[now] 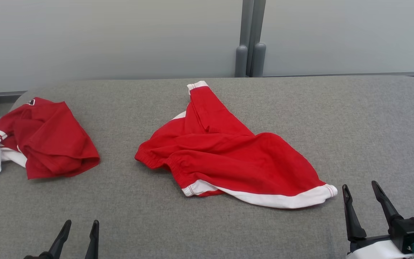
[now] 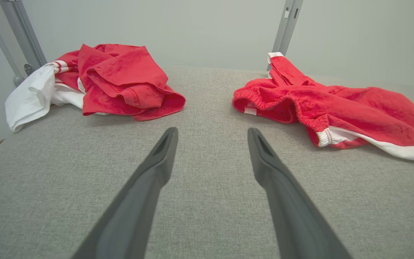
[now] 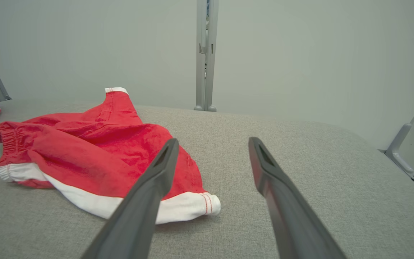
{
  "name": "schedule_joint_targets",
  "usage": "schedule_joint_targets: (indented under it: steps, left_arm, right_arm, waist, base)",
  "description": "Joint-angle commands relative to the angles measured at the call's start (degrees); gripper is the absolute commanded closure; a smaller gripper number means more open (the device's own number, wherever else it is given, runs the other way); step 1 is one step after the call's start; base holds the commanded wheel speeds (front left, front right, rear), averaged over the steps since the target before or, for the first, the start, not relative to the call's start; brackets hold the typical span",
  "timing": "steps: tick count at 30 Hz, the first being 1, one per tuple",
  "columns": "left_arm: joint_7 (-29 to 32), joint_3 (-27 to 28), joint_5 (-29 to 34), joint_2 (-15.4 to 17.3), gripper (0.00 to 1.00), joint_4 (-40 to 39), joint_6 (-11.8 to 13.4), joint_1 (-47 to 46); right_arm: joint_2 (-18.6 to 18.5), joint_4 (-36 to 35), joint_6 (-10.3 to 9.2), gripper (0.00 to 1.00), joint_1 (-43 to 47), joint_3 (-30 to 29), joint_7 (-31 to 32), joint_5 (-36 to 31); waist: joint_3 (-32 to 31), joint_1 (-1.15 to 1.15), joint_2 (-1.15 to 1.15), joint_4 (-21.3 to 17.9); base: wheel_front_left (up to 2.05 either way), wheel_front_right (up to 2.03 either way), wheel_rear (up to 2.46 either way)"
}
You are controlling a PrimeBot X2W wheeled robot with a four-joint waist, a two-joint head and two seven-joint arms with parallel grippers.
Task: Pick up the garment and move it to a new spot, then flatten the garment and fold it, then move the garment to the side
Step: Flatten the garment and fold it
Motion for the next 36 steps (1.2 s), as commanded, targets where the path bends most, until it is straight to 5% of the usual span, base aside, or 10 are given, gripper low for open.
schedule_joint_targets:
  steps: [1, 10, 15, 22, 27, 36]
  left_arm:
    - [-0.14, -0.19, -0.3, 0.46, 0.0, -0.29, -0.16, 0.16]
    - [-0.13, -1.23, -0.96, 0.0, 0.0, -1.7, -0.16, -0.43]
    - [-0.13, -6.86, -4.41, 1.45, 0.0, -2.29, -0.17, -2.98]
    - [9.54, -17.83, -11.41, 4.93, 0.0, -1.3, -0.17, -11.47]
    - [14.49, -20.21, -15.41, 4.75, 0.0, -1.32, -0.17, -15.25]
    - [18.13, -22.56, -18.26, 2.33, 0.0, 1.22, -0.17, -21.08]
  right_arm:
    - [-0.14, 0.15, 0.0, 0.0, 0.45, -0.14, -0.18, -0.16]
    - [-0.98, 1.46, 0.0, 0.0, -0.36, 1.07, -0.18, 0.12]
    - [-4.92, 6.41, 0.0, 0.0, -2.5, 4.23, -0.13, 0.99]
    - [-12.1, 11.83, 0.0, 0.0, -13.32, 10.46, 12.01, 4.61]
    - [-16.34, 12.46, -0.01, 0.0, -16.19, 16.9, 20.32, 9.67]
    - [-18.53, 11.63, 0.0, 0.0, -18.13, 19.95, 22.43, 12.36]
  waist:
    - [0.09, 0.0, 0.43, -0.03]
    - [0.76, 0.0, 0.43, -0.44]
    - [2.78, 0.0, 0.43, -0.74]
    - [9.46, 0.0, 0.43, -0.95]
    - [12.04, 0.0, 0.43, -0.76]
    - [14.7, 0.0, 0.43, -0.43]
  base:
    - [0.0, 0.0, 0.0]
    - [0.0, 0.0, 0.0]
    - [0.0, 0.0, 0.0]
    - [0.0, 0.0, 0.0]
    - [0.0, 0.0, 0.0]
    - [0.0, 0.0, 0.0]
